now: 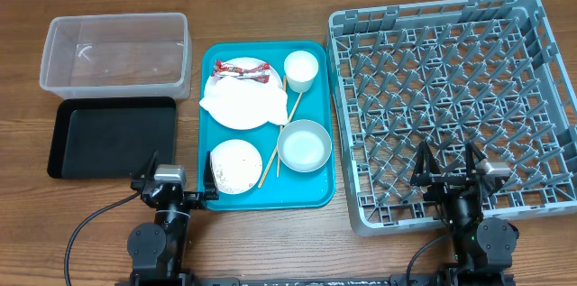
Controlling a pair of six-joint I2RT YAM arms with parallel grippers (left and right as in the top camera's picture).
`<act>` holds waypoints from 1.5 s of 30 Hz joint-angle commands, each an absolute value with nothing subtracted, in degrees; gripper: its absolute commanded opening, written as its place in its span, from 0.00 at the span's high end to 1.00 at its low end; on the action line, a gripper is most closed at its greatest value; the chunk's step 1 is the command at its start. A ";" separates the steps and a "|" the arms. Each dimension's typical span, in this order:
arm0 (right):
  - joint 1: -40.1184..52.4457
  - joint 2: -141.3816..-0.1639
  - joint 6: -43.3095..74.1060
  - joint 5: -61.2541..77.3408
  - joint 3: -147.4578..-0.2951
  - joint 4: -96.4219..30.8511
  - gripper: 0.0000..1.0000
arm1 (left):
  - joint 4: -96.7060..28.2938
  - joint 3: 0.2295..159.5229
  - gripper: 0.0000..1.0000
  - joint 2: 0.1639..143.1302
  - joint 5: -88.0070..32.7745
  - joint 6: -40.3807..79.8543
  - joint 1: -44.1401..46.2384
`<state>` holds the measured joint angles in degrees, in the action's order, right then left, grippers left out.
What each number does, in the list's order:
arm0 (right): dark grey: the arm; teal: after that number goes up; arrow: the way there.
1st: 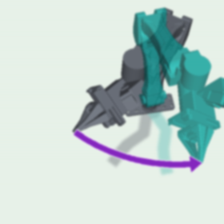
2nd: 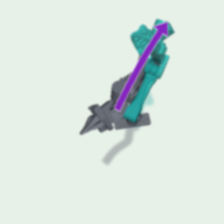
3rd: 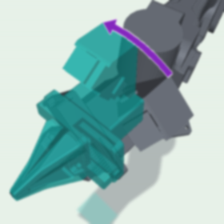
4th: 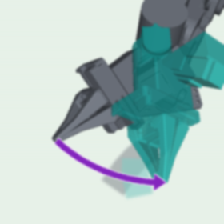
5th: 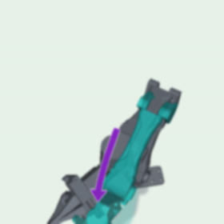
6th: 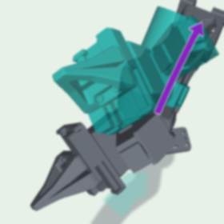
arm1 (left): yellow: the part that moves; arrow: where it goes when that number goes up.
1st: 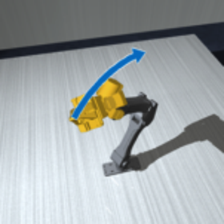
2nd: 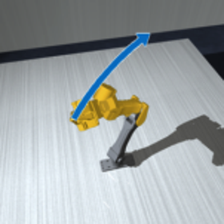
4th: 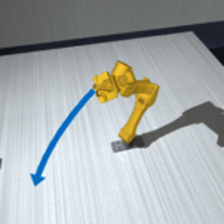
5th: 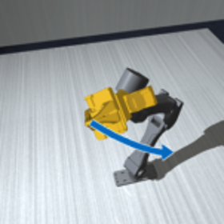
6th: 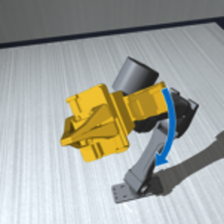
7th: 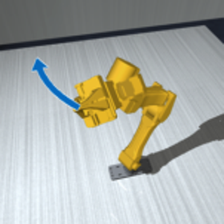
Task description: Sort waste into correct bins and load items into the dishwasher
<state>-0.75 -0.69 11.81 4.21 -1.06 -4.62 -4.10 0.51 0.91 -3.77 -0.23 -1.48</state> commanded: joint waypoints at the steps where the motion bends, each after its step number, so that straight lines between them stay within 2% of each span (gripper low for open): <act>1: -1.04 -0.16 11.75 3.97 -0.45 -4.38 0.00 | -4.27 0.27 0.00 0.36 -2.96 -1.13 -1.06; 32: -1.04 -0.16 11.75 3.97 -0.45 -4.36 0.00 | -4.40 0.27 0.00 0.36 -0.54 -1.91 -1.08; 45: -1.04 -0.23 12.16 4.91 -0.47 -4.14 0.00 | -0.62 0.30 0.00 0.36 -9.06 0.84 -1.08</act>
<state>-0.75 -0.69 11.97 4.32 -1.06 -4.54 -2.09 0.51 0.91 -5.98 -0.47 -1.48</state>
